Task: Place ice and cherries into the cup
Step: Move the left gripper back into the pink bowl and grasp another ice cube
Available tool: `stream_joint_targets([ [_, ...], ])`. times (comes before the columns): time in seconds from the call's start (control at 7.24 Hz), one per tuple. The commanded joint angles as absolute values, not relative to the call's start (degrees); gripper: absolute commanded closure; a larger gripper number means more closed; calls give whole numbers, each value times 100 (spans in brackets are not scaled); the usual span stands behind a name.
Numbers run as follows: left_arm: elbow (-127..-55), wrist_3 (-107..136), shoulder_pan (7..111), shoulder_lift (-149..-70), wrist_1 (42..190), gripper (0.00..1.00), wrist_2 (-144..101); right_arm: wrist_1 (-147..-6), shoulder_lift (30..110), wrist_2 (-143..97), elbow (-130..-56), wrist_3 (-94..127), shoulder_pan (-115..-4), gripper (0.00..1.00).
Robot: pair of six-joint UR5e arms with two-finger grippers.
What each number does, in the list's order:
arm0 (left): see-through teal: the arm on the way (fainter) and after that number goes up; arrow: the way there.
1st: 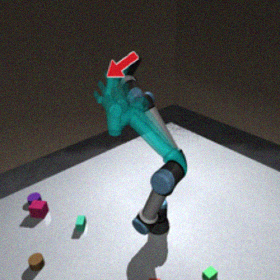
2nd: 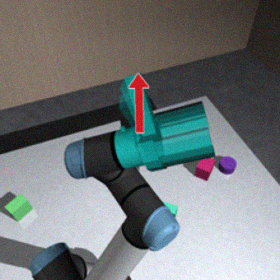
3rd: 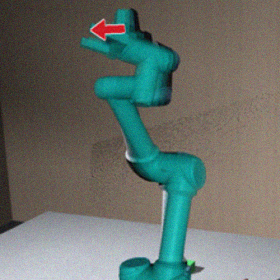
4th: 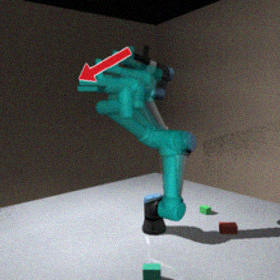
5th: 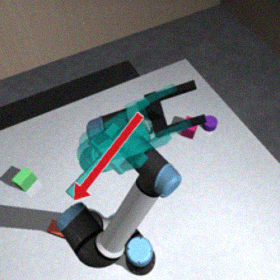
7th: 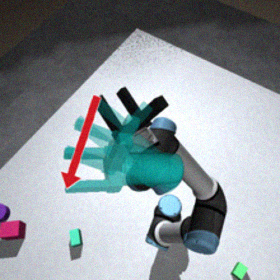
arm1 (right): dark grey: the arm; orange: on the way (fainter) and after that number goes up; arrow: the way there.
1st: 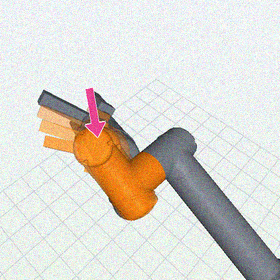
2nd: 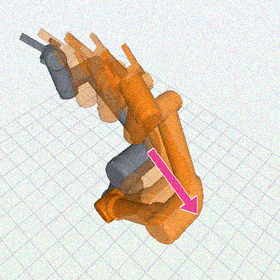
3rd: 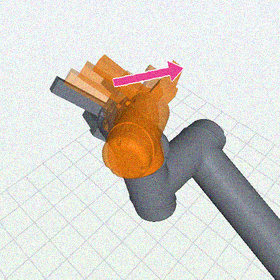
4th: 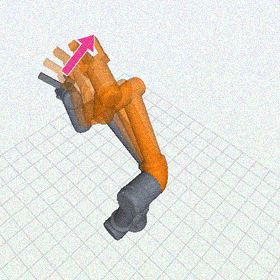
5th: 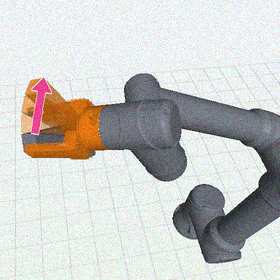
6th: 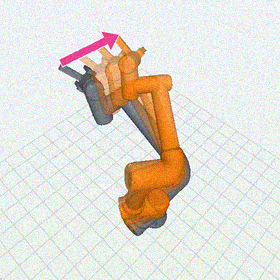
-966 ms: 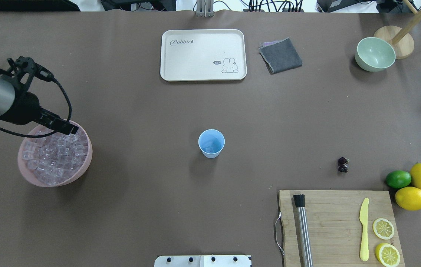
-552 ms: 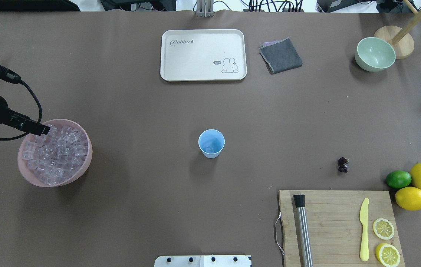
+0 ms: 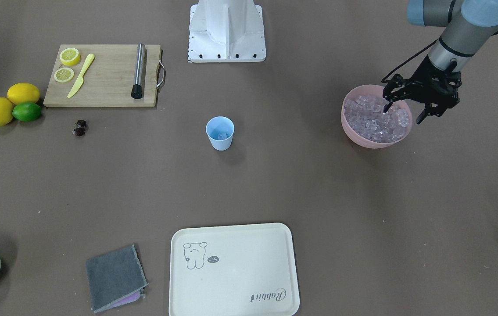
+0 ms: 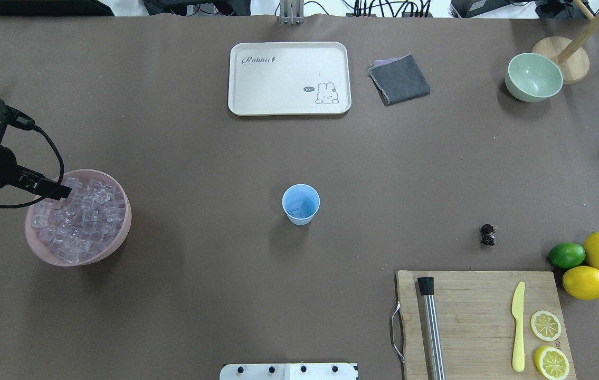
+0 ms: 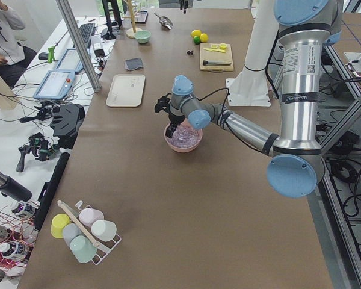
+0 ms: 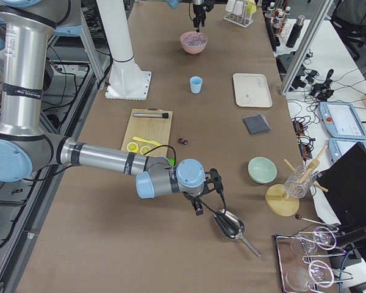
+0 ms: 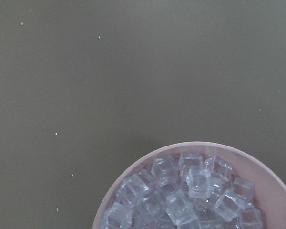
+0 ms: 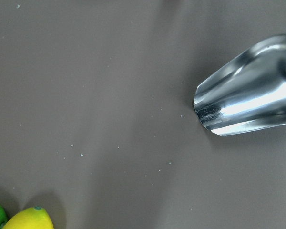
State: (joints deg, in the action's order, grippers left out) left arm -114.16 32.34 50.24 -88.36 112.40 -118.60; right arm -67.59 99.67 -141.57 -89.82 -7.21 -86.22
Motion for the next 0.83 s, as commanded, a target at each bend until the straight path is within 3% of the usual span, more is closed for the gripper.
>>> stream_joint_targets([
  [0.0, -11356, 3287, 4949, -8859, 11241, 6, -11856, -6759, 9958, -14238, -8982, -721, -8622, 0],
  [0.69, -11303, 3762, 4360, -9044, 11241, 23, -11338, -6750, 9975, -14247, -8982, -721, -8622, 0],
])
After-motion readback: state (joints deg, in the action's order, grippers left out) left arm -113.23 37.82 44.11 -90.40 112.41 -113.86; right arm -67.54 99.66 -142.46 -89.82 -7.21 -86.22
